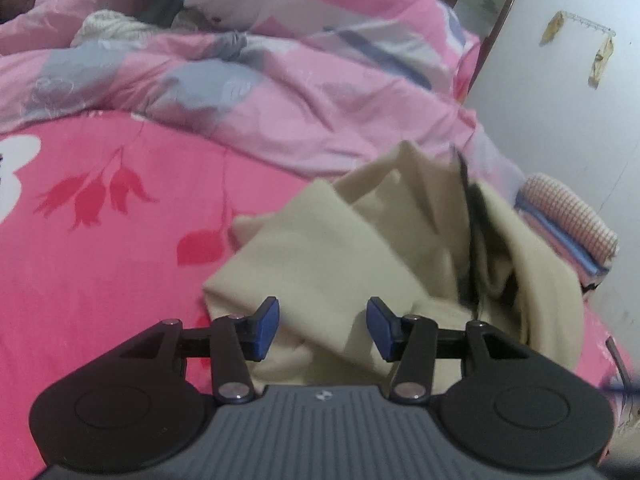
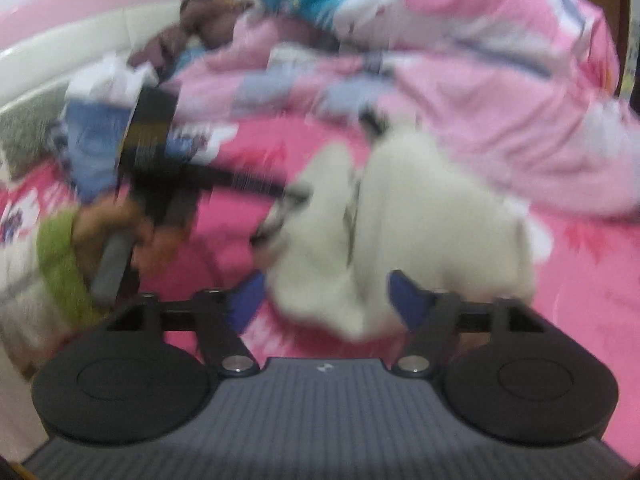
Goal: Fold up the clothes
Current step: 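Lift the hoodie with both grippers and shake it open above the bed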
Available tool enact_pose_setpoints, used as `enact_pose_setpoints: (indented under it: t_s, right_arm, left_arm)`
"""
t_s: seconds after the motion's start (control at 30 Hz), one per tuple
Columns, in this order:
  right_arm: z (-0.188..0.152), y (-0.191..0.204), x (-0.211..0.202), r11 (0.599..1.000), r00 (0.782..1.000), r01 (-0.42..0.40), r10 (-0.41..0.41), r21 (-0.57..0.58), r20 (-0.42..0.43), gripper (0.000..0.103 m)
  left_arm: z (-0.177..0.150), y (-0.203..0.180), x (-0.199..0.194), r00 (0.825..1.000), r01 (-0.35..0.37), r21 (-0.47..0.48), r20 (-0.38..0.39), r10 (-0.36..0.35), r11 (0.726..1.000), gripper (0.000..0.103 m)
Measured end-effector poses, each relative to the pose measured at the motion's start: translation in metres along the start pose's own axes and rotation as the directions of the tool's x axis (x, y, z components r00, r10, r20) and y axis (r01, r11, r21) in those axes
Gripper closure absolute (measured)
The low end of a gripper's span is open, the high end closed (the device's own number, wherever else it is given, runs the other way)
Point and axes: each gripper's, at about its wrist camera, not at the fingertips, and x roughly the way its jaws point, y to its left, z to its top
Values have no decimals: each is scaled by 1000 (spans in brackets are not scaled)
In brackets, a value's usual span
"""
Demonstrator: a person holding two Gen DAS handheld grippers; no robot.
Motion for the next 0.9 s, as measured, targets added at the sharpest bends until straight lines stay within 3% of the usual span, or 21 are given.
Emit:
enact_pose_setpoints:
  t_s: [0.03,0.1,0.2,0.33,0.47,0.5,0.57,0.6,0.67,0.9]
  right_arm:
    - [9,-2,1,1000,999,21,-20,-6,25,19]
    - [32,-13,12,998,996,63,-61,-13,68,17]
    - [64,-33,44,997,993,70,-71,17,94,7]
    - [97,-85,111,982,998,58,-60,180,2,5]
    - [94,-145,165,896,990,37,27,442,-137,6]
    - [81,-158,170,852,984,6,88,524,-154,9]
    - [59,-168,164,815,982,-32,132,578,-132,32]
    - [51,-163,152,829,986,-43,125,557,-110,35]
    - [38,-154,128,853,990,-64,118,517,-72,50]
    - [11,-119,43,926,999,-14,26,378,-27,68]
  left_arm:
    - [-2,0,0,1000,-4,7,-7,4,1000,51]
    - [-5,-1,1,1000,-11,20,-22,11,1000,50]
    - [-9,-3,2,999,-22,40,-43,23,999,48]
    - [-9,-3,-5,998,-47,35,-33,48,998,48]
    - [-4,4,-13,997,-80,8,-15,81,997,47]
    - [-3,6,-15,996,-88,-3,-14,88,996,47]
    - [-1,10,-17,995,-97,-19,-18,96,995,47]
    - [-1,12,-17,995,-97,-25,-24,96,995,47]
    - [-1,15,-17,995,-98,-37,-37,97,995,46]
    - [-4,13,-25,998,-38,-67,-51,35,997,43]
